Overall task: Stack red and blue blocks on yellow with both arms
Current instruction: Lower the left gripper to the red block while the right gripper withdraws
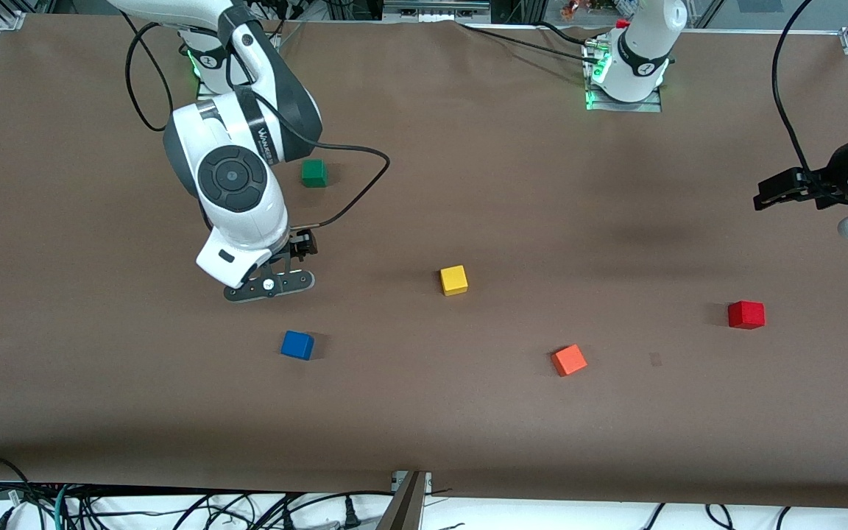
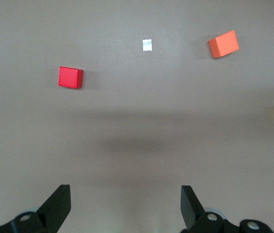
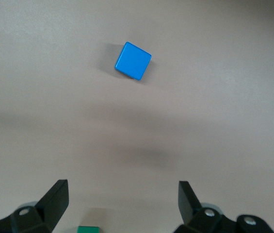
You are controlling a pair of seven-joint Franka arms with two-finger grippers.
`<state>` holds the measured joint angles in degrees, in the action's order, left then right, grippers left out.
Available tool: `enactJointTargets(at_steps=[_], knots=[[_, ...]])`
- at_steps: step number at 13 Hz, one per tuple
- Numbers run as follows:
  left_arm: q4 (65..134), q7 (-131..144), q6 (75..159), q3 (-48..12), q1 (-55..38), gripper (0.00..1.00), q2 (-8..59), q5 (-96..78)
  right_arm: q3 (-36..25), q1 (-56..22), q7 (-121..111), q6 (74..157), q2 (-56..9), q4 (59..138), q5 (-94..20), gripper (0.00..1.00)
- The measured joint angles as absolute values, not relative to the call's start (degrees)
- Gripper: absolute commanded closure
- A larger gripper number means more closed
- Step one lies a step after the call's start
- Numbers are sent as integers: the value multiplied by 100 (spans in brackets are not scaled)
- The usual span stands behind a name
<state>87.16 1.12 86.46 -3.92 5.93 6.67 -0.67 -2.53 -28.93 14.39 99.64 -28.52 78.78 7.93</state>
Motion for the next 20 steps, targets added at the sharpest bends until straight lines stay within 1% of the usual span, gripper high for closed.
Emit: enactJointTargets(at_steps=[4, 6, 8, 11, 13, 16, 20], knots=[[8732, 112, 8675, -386, 639, 0, 668, -67, -261, -2880, 1439, 9962, -2852, 7878, 793, 1], [8781, 112, 8806, -384, 706, 0, 695, -67, -275, -2871, 1439, 9963, -2851, 7877, 792, 1], [8989, 107, 9067, -376, 794, 0, 834, -67, -288, -2857, 1439, 9964, -2851, 7873, 770, 1], [9692, 101, 10161, -376, 839, 0, 1216, -24, -375, -2789, 1345, 9964, -2850, 7870, 240, 1], [10015, -168, 10790, -372, 913, 0, 1494, 205, -505, -2674, 1085, 9964, -2828, 7864, -202, 0], [10252, -832, 11551, -312, 1121, 0, 1922, 271, -633, -2592, 794, 9904, -2684, 7859, -403, 0], [10550, -1605, 12723, -81, 1285, 0, 2550, 272, -871, -2594, 793, 9344, -2166, 7842, -405, 0]])
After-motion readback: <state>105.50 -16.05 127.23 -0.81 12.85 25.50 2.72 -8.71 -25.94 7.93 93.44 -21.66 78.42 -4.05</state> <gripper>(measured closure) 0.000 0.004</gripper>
